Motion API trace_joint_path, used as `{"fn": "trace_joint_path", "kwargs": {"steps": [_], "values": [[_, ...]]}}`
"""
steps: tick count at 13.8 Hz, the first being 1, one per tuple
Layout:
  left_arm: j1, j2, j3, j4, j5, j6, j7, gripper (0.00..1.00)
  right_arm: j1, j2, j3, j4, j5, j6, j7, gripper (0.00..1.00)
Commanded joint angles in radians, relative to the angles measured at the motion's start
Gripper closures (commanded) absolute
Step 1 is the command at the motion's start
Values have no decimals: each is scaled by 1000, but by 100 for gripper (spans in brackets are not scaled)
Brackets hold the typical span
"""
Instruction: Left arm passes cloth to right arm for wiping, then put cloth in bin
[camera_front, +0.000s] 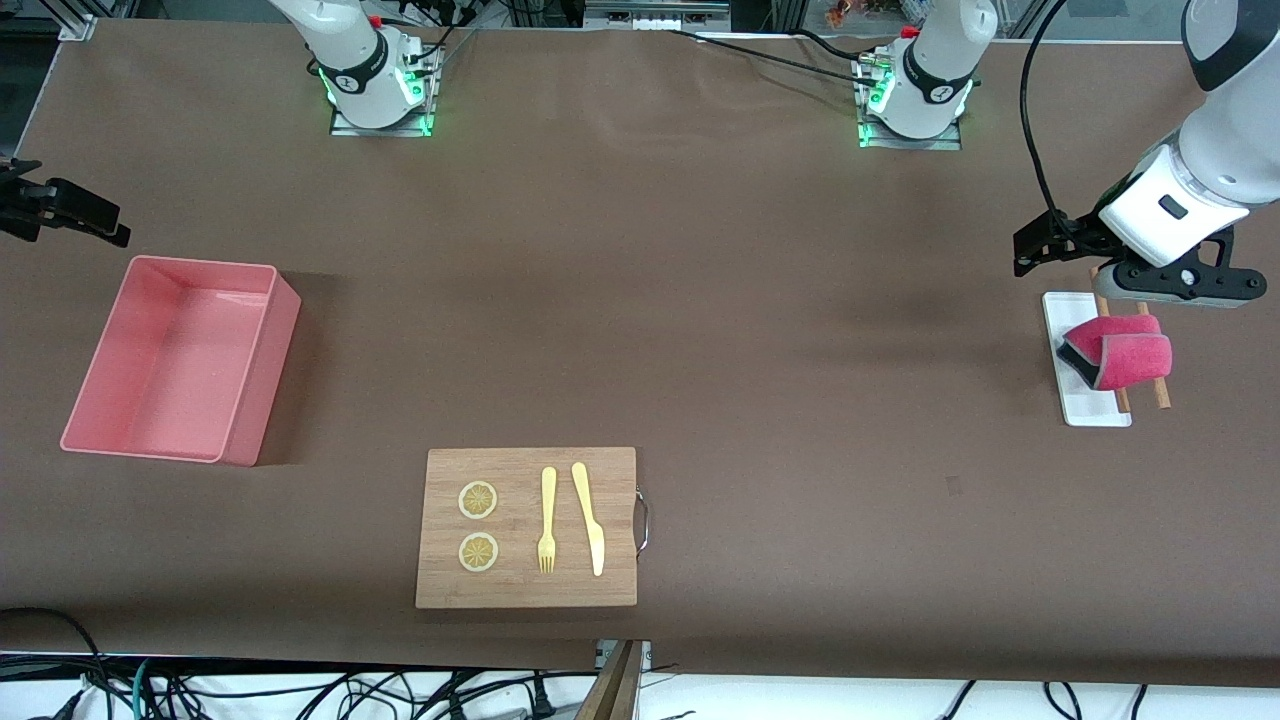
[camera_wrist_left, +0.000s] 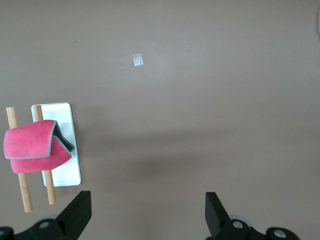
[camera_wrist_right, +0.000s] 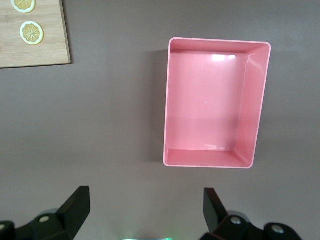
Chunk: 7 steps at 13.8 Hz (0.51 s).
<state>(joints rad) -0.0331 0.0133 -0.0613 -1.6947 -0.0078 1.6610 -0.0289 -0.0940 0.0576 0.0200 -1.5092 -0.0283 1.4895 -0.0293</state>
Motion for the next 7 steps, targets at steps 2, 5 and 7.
{"fn": "trace_joint_path", "kwargs": {"steps": [2,5,7], "values": [[-14,13,9,32,20,-20,-6,0,-4,11,-2,27,11,-8,-18,0],[-14,24,8,44,25,-30,-6,0,-3,11,-2,27,11,-8,-20,0],[-14,28,8,49,25,-35,-6,0,-3,11,-2,27,11,-8,-20,0]]}}
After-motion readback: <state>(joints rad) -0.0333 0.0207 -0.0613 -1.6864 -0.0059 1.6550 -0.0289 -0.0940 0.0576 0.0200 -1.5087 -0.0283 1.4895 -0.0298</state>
